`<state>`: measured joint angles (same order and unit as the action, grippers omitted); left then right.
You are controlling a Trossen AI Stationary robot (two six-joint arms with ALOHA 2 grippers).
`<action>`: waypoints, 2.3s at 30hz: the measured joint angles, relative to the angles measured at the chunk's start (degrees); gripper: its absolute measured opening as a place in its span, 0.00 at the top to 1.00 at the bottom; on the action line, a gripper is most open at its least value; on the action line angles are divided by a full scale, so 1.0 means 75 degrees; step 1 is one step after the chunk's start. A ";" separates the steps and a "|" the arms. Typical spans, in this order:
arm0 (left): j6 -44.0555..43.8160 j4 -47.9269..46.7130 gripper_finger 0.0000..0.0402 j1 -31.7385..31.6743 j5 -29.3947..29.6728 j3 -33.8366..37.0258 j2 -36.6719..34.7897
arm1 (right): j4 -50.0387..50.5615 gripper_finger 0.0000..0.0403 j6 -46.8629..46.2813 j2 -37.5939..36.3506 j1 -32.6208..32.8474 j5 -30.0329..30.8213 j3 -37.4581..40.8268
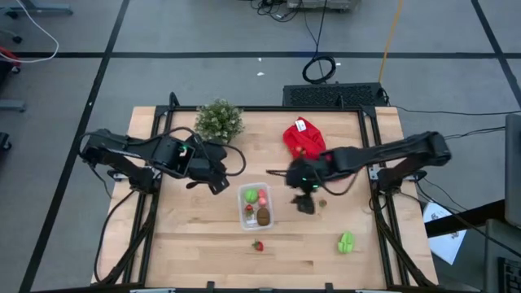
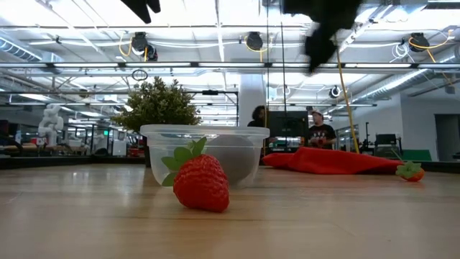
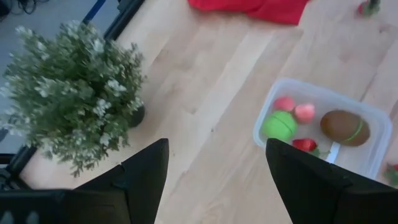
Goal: Pick and placing Produce into tupperware
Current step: Put the top red strawberry into the transparent bin
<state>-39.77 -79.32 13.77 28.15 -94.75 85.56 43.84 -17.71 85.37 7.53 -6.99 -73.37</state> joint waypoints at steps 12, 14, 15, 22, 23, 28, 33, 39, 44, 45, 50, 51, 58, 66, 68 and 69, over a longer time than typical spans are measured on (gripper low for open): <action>-0.0363 0.0777 0.32 0.0577 -0.0178 0.1190 0.0003 | 0.0386 0.37 -0.3666 -0.1501 0.0773 0.0701 0.3264; -0.0294 0.1045 0.32 0.0587 -0.0179 0.1272 0.0003 | -0.0167 0.37 -0.3752 -0.1548 0.0629 0.0514 0.3867; -0.0218 0.1134 0.32 0.0587 -0.0179 0.1298 0.0003 | -0.0409 0.37 -0.3754 -0.1537 0.0547 0.0429 0.4134; 0.0032 0.1280 0.32 0.0546 -0.0173 0.1313 0.0003 | -0.1990 0.37 -0.3770 -0.1530 0.0035 -0.0328 0.5333; 0.0032 0.1279 0.32 0.0546 -0.0173 0.1313 0.0003 | -0.2077 0.37 -0.3761 -0.1539 0.0009 -0.0411 0.5401; 0.0026 0.1280 0.32 0.0539 -0.0166 0.1313 0.0003 | -0.2155 0.37 -0.3719 -0.1536 -0.0017 -0.0448 0.5427; 0.0032 0.1284 0.32 0.0537 -0.0162 0.1313 0.0003 | -0.2307 0.37 -0.3734 -0.1528 -0.0017 -0.0463 0.5440; 0.0026 0.1290 0.32 0.0537 -0.0159 0.1313 0.0003 | -0.3086 0.37 -0.3730 -0.1501 -0.0015 -0.0503 0.5453; 0.0020 0.1316 0.32 0.0537 -0.0159 0.1313 0.0003 | -0.3575 0.37 -0.3707 -0.1493 -0.0008 -0.0503 0.5450; 0.0017 0.1325 0.32 0.0537 -0.0159 0.1313 0.0003 | -0.3560 0.37 -0.3718 -0.1493 -0.0011 -0.0503 0.5450; 0.0012 0.1336 0.32 0.0537 -0.0159 0.1313 0.0003 | -0.3328 0.37 -0.3728 -0.1499 -0.0011 -0.0503 0.5450; 0.0023 0.1337 0.32 0.0537 -0.0159 0.1313 0.0003 | -0.3307 0.37 -0.3728 -0.1499 -0.0011 -0.0500 0.5448; 0.0033 0.1351 0.32 0.0537 -0.0159 0.1313 0.0003 | -0.2941 0.37 -0.3739 -0.1505 -0.0011 -0.0493 0.5442; 0.0034 0.1357 0.32 0.0537 -0.0159 0.1313 0.0003 | -0.2897 0.41 -0.3694 -0.1505 -0.0011 -0.0313 0.5442; 0.0034 0.1357 0.32 0.0537 -0.0159 0.1313 0.0003 | -0.2891 0.45 -0.3693 -0.1505 -0.0011 -0.0276 0.5442; 0.0036 0.1357 0.32 0.0537 -0.0159 0.1313 0.0003 | -0.2894 0.47 -0.3690 -0.1505 -0.0011 -0.0267 0.5442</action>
<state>-39.50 -69.14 17.80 26.96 -84.90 85.58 22.13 -45.39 74.08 7.44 -8.99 -32.56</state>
